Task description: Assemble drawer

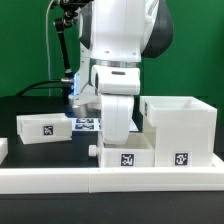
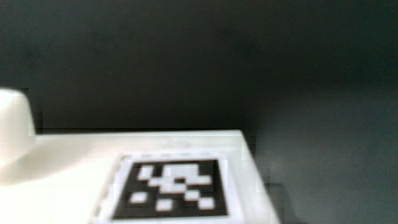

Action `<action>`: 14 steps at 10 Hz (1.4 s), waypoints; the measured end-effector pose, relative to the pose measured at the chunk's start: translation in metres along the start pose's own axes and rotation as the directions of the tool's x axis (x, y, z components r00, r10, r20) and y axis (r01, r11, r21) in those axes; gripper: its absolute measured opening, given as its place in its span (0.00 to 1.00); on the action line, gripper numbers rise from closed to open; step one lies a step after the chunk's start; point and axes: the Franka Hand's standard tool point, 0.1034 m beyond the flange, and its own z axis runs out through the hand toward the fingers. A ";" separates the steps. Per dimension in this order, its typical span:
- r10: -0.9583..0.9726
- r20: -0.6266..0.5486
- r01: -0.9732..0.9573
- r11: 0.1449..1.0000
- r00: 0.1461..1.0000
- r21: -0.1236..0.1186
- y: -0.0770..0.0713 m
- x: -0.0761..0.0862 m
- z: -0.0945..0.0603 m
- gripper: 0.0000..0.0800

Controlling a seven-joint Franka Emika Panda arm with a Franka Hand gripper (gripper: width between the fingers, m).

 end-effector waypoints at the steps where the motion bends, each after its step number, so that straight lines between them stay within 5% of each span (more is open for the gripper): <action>1: 0.002 -0.001 -0.002 1.000 1.000 0.003 -0.001 0.000 0.001 0.05; 14: -0.015 -0.010 0.015 1.000 1.000 0.012 -0.009 0.021 0.005 0.05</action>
Offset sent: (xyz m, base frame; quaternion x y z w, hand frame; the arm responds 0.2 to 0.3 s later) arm 0.0012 0.0168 0.0026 -0.0038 -0.0016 -0.0019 1.0000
